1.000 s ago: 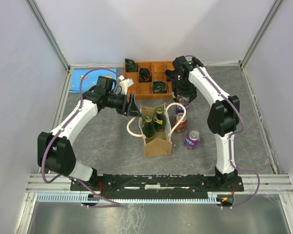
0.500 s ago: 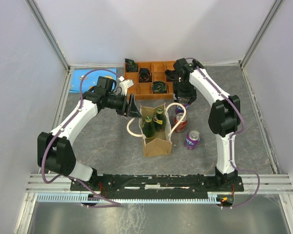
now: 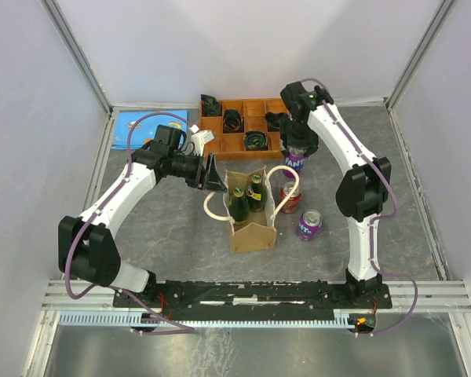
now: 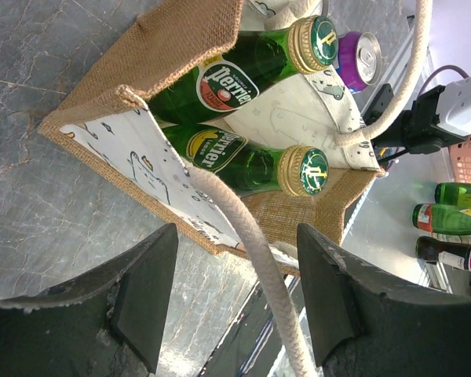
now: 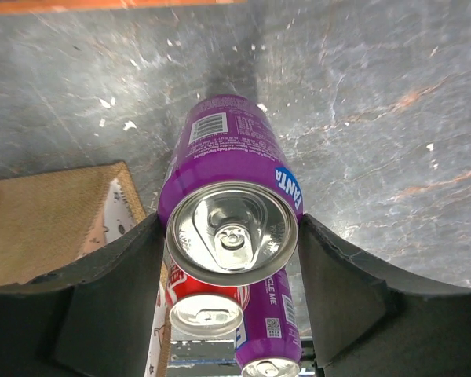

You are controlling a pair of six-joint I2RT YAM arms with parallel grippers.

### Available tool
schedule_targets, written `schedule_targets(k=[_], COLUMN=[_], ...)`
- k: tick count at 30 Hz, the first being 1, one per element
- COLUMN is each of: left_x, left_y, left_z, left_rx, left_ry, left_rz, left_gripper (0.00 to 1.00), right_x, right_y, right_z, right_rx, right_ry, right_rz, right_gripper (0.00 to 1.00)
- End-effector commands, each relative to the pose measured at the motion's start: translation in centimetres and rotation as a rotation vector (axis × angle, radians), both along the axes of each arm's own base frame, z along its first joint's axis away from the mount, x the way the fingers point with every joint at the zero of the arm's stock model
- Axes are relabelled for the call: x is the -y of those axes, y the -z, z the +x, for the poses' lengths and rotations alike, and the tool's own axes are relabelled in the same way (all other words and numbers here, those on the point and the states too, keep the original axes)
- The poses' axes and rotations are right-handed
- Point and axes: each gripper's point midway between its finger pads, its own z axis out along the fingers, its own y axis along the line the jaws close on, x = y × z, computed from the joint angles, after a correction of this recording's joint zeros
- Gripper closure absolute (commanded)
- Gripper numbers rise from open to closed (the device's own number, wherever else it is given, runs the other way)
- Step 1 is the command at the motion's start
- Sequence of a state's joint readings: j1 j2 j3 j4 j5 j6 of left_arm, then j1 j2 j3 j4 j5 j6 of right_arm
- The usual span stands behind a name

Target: Place the beverage into the canvas bag

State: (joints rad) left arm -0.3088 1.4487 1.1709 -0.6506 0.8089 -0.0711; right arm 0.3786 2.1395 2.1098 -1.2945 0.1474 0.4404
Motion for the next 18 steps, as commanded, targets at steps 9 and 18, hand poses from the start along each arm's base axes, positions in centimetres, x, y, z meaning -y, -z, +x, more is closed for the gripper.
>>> schedule_targets(k=[9,18], left_x=[0.0,0.0], left_y=[-0.9,-0.5], left_z=[0.3,0.8], left_rx=[0.057,0.041], left_ry=[0.009,0.002], left_rz=[-0.004,0.003], left_gripper=[0.32,0.32], right_x=[0.7,-2.4], right_y=[-17.2,-24.4], right_z=[0.0,-3.7], right_rx=[0.427,0.576], right_ry=[0.03,-0.036], right_rz=[0.142,0.381], right_gripper=[1.0,1.0])
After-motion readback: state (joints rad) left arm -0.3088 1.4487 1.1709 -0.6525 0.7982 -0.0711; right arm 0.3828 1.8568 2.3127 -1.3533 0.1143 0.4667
